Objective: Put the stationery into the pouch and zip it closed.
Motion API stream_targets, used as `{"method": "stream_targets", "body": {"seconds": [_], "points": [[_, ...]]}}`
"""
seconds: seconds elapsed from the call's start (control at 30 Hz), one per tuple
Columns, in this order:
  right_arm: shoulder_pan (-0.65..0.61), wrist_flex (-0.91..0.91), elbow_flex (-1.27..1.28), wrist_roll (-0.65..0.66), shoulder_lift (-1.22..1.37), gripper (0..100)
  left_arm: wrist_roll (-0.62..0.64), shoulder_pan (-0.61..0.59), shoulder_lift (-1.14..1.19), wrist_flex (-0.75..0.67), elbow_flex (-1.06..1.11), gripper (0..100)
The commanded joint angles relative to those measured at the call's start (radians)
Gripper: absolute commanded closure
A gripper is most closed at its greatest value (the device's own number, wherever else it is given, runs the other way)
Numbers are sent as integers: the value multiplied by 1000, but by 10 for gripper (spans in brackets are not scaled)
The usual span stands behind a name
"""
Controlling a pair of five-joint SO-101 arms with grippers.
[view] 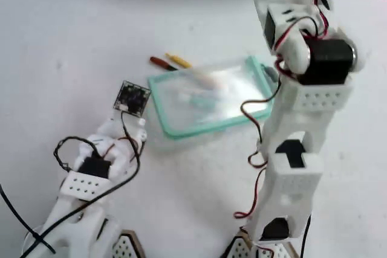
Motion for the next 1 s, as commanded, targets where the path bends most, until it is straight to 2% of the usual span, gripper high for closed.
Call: {"method": "stream_targets", "body": {"seconds": [0.0, 0.17, 0.33, 0.6, 0.87, 0.97], "points": [[-51, 25, 118, -6, -170, 981, 9, -18, -54, 101, -72, 976], [-143, 21, 402, -8, -380, 981, 5, -21, -255, 143, 0, 976], [-150, 18, 628, -2, -539, 981, 5, -65, -539, 193, 100, 976], [-137, -16, 740, 0, -596, 981, -15, -56, -958, 336, 226, 976], [-136, -18, 769, 0, -596, 981, -43, -7, -955, 344, 227, 976], [-90, -51, 799, 0, -593, 981, -44, -5, -954, 344, 224, 976]]}}
